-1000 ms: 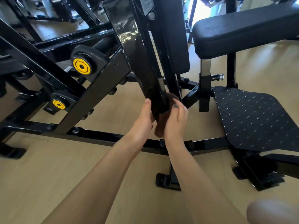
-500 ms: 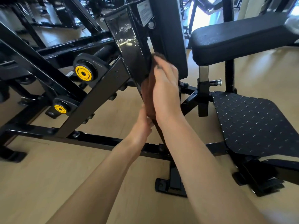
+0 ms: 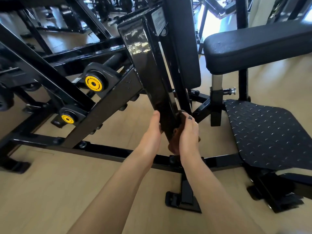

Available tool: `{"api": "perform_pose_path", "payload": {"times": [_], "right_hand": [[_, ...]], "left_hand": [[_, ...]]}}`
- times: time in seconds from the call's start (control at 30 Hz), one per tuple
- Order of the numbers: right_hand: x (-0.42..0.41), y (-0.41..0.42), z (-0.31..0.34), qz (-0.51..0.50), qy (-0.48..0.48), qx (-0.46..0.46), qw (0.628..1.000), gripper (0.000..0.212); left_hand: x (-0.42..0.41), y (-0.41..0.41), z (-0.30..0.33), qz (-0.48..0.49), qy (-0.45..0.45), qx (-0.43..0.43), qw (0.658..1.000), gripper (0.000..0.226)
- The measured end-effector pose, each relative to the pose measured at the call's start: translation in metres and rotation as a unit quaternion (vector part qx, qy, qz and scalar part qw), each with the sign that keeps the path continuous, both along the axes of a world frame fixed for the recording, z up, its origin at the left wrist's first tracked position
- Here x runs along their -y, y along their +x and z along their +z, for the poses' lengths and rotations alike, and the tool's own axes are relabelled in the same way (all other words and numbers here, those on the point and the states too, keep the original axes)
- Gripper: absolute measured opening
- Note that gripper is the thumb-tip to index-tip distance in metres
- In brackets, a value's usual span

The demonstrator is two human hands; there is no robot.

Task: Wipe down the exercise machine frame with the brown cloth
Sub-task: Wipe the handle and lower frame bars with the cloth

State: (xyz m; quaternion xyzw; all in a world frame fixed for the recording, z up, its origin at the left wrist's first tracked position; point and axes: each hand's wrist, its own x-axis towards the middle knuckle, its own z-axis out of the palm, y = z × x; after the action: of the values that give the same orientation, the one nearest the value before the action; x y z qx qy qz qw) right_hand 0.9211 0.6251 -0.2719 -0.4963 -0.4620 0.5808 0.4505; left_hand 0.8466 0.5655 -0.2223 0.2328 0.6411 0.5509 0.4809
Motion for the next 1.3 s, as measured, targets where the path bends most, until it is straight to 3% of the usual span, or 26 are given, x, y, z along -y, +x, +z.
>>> {"api": "perform_pose_path", "payload": {"times": [0.13, 0.27, 0.4, 0.47, 0.57, 0.67, 0.8, 0.93, 1.0, 1.1, 1.3], "right_hand": [[0.002, -0.018, 0.060, 0.027, 0.068, -0.015, 0.997, 0.030], [0.014, -0.040, 0.116, 0.058, 0.234, -0.042, 0.970, 0.042], [0.016, -0.045, 0.113, 0.038, 0.294, 0.004, 0.955, 0.044], [0.016, -0.038, 0.094, 0.036, 0.276, 0.027, 0.960, 0.040], [0.019, -0.027, 0.074, 0.015, 0.146, 0.004, 0.989, 0.036], [0.024, -0.029, 0.088, -0.002, 0.026, -0.030, 0.999, 0.030], [0.040, -0.050, 0.140, 0.002, 0.117, -0.059, 0.991, 0.045], [0.052, -0.061, 0.156, -0.020, 0.321, 0.042, 0.946, 0.052], [0.050, -0.062, 0.147, -0.002, 0.281, 0.030, 0.959, 0.046], [0.050, -0.056, 0.134, -0.025, 0.244, 0.086, 0.966, 0.045], [0.051, -0.051, 0.127, -0.057, 0.102, 0.055, 0.992, 0.034]], "left_hand": [[-0.004, -0.013, 0.029, 0.041, 0.070, -0.004, 0.997, 0.054], [0.011, -0.022, 0.057, 0.016, 0.174, 0.019, 0.984, 0.053], [0.011, -0.020, 0.066, -0.003, 0.194, 0.051, 0.980, 0.058], [0.012, -0.021, 0.068, -0.013, 0.182, 0.050, 0.982, 0.062], [0.013, -0.024, 0.069, -0.014, 0.166, 0.062, 0.984, 0.063], [0.013, -0.023, 0.074, 0.002, 0.141, 0.070, 0.988, 0.050], [0.017, -0.026, 0.079, -0.006, 0.111, 0.098, 0.989, 0.064], [0.022, -0.028, 0.084, -0.006, 0.120, 0.108, 0.987, 0.065], [0.023, -0.029, 0.083, -0.001, 0.120, 0.113, 0.986, 0.059], [0.023, -0.029, 0.082, -0.002, 0.119, 0.118, 0.986, 0.049], [0.019, -0.037, 0.075, -0.037, 0.080, 0.105, 0.991, 0.057]]}}
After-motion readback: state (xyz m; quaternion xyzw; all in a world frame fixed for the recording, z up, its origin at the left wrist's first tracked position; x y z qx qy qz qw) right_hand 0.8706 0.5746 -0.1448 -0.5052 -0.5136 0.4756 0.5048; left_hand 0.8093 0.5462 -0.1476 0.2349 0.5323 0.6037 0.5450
